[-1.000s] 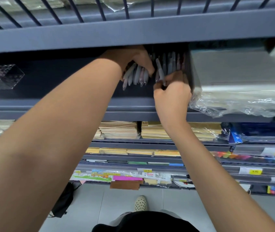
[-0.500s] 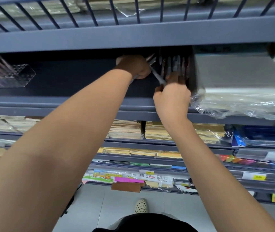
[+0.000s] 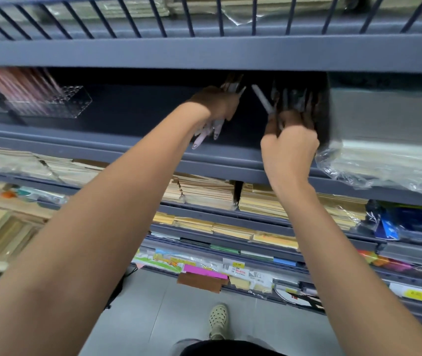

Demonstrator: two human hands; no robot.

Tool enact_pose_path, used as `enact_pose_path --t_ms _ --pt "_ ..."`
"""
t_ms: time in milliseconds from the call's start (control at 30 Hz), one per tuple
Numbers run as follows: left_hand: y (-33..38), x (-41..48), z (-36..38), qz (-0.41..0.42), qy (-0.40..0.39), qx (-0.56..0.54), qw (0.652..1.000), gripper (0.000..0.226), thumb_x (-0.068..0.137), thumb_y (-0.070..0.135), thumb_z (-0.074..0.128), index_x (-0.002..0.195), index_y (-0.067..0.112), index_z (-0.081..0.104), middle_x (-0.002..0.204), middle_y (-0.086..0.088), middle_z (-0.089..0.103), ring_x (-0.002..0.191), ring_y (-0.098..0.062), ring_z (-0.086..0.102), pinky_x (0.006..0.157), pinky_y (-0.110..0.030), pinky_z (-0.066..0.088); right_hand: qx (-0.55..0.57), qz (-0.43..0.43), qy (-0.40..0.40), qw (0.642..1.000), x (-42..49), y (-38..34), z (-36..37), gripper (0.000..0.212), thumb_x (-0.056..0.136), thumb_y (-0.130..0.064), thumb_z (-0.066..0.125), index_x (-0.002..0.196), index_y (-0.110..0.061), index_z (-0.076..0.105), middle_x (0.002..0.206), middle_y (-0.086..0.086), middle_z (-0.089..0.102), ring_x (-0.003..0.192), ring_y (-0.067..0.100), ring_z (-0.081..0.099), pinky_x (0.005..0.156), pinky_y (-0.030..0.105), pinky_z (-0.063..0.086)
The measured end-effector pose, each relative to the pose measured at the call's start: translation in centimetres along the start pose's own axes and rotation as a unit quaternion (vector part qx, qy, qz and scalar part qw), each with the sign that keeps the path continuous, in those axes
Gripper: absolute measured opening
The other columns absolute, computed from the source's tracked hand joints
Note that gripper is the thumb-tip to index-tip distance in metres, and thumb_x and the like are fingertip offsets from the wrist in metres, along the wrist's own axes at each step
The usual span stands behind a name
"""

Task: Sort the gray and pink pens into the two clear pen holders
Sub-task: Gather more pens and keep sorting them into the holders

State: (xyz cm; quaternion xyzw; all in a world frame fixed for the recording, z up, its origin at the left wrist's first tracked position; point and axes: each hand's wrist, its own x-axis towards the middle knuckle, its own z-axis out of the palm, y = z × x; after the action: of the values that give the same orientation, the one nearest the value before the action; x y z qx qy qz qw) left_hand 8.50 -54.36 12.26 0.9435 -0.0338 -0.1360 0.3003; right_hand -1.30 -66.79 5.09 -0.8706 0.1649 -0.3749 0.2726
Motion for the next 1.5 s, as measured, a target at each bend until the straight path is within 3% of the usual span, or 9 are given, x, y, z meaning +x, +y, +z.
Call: enact_pose_path --t_ms 167,233,333,467,600,733,867,1233,1500 --pt "-2.6 -2.4 -0.7 -0.044 -0.023 -0.214 0.976 0.028 0.085 0.012 0.051 0.060 0.001 0.056 0.041 -0.012 0.057 0.051 -0.026 0.057 0.046 -0.020 0.032 0.100 0.011 -0.038 0.994 -0.8 -0.6 -0.9 0.029 0.098 -0.031 0.052 0.102 -0.009 0.071 0.079 0.016 0.068 0.071 0.033 0.054 0.065 0.027 0.030" --pt "-4.4 -4.6 -0.9 -0.044 -0.023 -0.359 0.932 0.023 0.087 0.008 0.047 0.064 0.007 0.052 0.048 -0.006 0.054 0.050 -0.022 0.053 0.047 -0.021 0.039 0.198 0.084 -0.067 0.974 -1.9 -1.1 -1.5 0.021 0.096 -0.032 0.056 0.092 -0.018 0.071 0.077 0.006 0.071 0.065 0.022 0.056 0.063 0.028 0.040" --pt "-8.0 -8.3 -0.7 -0.016 -0.052 -0.525 0.849 0.009 0.080 0.003 0.046 0.075 0.010 0.046 0.060 -0.005 0.047 0.048 -0.020 0.047 0.045 -0.023 0.041 0.397 0.222 -0.161 0.876 -5.0 -2.1 -3.0 0.014 0.096 -0.028 0.060 0.089 -0.018 0.067 0.075 0.003 0.073 0.055 0.016 0.064 0.049 0.027 0.051" --pt "-13.4 -12.6 0.0 0.005 -0.031 -0.633 0.773 0.021 0.075 0.000 0.049 0.095 0.005 0.046 0.068 -0.005 0.048 0.051 -0.017 0.047 0.046 -0.024 0.042 0.499 0.279 -0.318 0.756 -9.2 -2.6 -4.1 0.017 0.096 -0.026 0.061 0.103 -0.012 0.067 0.091 0.012 0.075 0.067 0.021 0.070 0.055 0.022 0.054" --pt "-19.2 -16.2 -0.1 0.013 -0.002 -0.672 0.740 0.032 0.072 0.002 0.059 0.102 0.005 0.048 0.070 -0.003 0.052 0.053 -0.016 0.048 0.048 -0.025 0.046 0.514 0.279 -0.416 0.696 -12.2 -3.8 -3.3 0.023 0.086 -0.030 0.065 0.100 -0.013 0.072 0.098 0.011 0.073 0.071 0.018 0.065 0.062 0.023 0.054" --pt "-24.5 -17.8 -1.8 0.000 0.037 -0.688 0.725 0.038 0.065 0.005 0.063 0.099 0.007 0.046 0.069 -0.003 0.050 0.052 -0.018 0.047 0.048 -0.026 0.045 0.508 0.276 -0.482 0.659 -13.9 -7.2 -0.4 0.028 0.079 -0.035 0.074 0.096 -0.013 0.075 0.071 0.000 0.053 0.062 0.011 0.047 0.058 0.023 0.047" --pt "-29.2 -18.3 -5.3 -0.031 0.081 -0.686 0.722 0.028 0.067 0.003 0.058 0.093 0.006 0.048 0.067 -0.005 0.048 0.050 -0.019 0.046 0.047 -0.026 0.042 0.498 0.232 -0.530 0.646 -16.0 -12.6 3.4 0.046 0.072 -0.042 0.082 0.105 -0.011 0.074 0.073 0.002 0.057 0.061 0.009 0.051 0.056 0.020 0.048" --pt "-41.4 -16.5 -15.8 -0.036 0.090 -0.655 0.750 0.031 0.066 0.004 0.059 0.095 0.005 0.049 0.069 -0.007 0.048 0.049 -0.019 0.047 0.045 -0.024 0.042 0.500 0.171 -0.549 0.648 -21.8 -28.4 13.7 0.022 0.081 -0.018 0.066 0.101 -0.023 0.074 0.082 0.011 0.072 0.060 0.017 0.060 0.056 0.026 0.053" --pt "-46.7 -11.7 -19.8 -0.027 0.050 -0.669 0.742 0.030 0.065 0.004 0.061 0.091 0.006 0.046 0.065 -0.004 0.051 0.051 -0.020 0.048 0.046 -0.025 0.043 0.502 0.204 -0.526 0.656 -21.1 -33.6 18.8 0.009 0.078 -0.013 0.060 0.078 -0.017 0.069 0.085 0.020 0.069 0.058 0.026 0.061 0.049 0.029 0.051"
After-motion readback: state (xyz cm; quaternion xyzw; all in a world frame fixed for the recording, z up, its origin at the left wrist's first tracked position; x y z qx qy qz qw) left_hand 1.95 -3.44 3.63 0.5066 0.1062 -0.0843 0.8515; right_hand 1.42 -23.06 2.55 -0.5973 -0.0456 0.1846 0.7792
